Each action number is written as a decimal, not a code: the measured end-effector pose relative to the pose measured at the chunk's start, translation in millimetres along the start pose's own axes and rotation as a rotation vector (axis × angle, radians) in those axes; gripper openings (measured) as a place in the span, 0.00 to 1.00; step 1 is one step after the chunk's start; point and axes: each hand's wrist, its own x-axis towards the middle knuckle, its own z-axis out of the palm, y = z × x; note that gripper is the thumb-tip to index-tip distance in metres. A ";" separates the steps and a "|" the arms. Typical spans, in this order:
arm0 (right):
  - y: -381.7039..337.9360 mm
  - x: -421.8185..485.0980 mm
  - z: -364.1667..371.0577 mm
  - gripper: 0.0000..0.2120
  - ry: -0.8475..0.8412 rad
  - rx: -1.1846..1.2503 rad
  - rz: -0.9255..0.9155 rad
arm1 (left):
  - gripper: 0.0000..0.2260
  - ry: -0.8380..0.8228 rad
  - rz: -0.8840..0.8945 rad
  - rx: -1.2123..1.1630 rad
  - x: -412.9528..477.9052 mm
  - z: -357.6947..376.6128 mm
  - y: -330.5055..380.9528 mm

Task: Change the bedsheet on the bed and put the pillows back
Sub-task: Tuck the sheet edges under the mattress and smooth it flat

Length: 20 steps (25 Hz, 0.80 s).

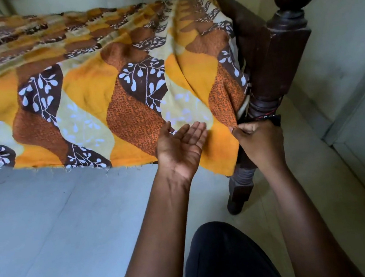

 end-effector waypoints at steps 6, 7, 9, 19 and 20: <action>-8.0 3.8 12.8 0.10 0.061 0.036 0.119 | 0.32 0.043 0.018 -0.100 6.3 11.4 -3.7; -8.5 3.9 14.9 0.09 0.057 0.125 0.161 | 0.33 0.037 0.019 -0.121 6.6 14.9 -5.0; -12.7 2.5 17.3 0.07 0.025 0.365 0.265 | 0.35 0.046 0.029 -0.164 8.3 16.8 -6.0; -45.8 7.1 1.3 0.23 -0.217 1.460 0.770 | 0.31 -0.102 -0.016 -0.082 10.2 4.9 11.0; -48.5 13.3 3.5 0.24 -0.203 1.497 0.802 | 0.31 -0.095 -0.019 -0.075 9.9 3.5 10.9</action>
